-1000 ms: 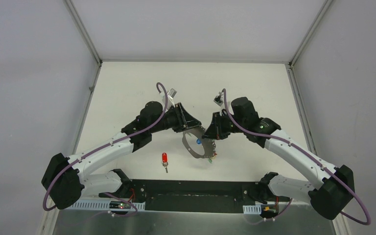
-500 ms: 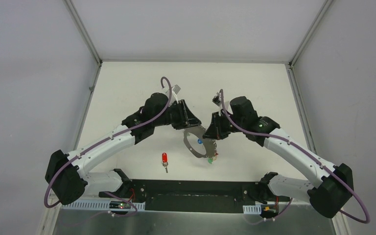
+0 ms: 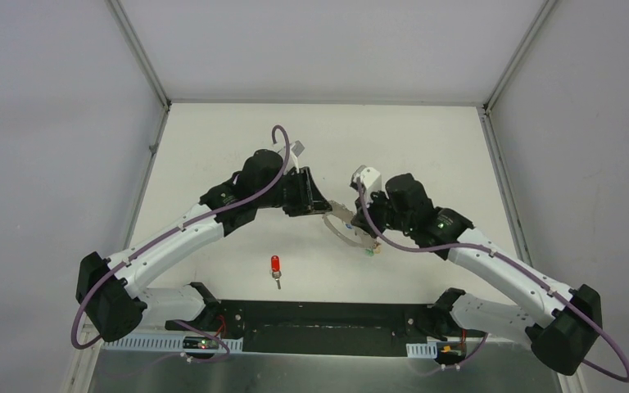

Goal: Put the keys on the keyring
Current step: Adjust the keyring at the center of the board.

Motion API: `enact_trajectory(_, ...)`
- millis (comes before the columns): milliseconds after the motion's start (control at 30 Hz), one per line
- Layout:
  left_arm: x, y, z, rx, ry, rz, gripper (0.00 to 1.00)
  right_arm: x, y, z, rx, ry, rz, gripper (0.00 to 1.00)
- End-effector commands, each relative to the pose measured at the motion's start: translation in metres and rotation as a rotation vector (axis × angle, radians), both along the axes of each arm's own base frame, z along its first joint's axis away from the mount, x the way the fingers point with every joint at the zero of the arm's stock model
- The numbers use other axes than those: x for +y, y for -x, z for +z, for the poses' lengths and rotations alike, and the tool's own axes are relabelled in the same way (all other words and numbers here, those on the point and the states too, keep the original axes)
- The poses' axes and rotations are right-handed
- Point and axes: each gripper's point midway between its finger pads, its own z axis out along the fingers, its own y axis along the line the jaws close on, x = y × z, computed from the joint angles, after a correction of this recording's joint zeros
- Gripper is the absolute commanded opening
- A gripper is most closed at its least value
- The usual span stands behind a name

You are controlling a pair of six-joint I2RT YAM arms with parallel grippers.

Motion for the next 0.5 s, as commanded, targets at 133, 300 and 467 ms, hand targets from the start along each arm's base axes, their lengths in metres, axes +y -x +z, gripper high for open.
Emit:
enact_trajectory(133, 0.004, 0.0, 0.026, -0.069, 0.039, -0.008, 0.33, 0.01, -0.009, 0.025, -0.422, 0.092, 0.175, 0.0)
enact_trajectory(300, 0.002, 0.004, 0.033, -0.078, 0.056, -0.031, 0.35, 0.015, -0.006, 0.029, -0.539, 0.114, 0.254, 0.0)
enact_trajectory(467, 0.007, 0.006, 0.038, -0.148, -0.007, -0.086, 0.38, 0.019, 0.006, 0.028, -0.603, 0.119, 0.378, 0.0)
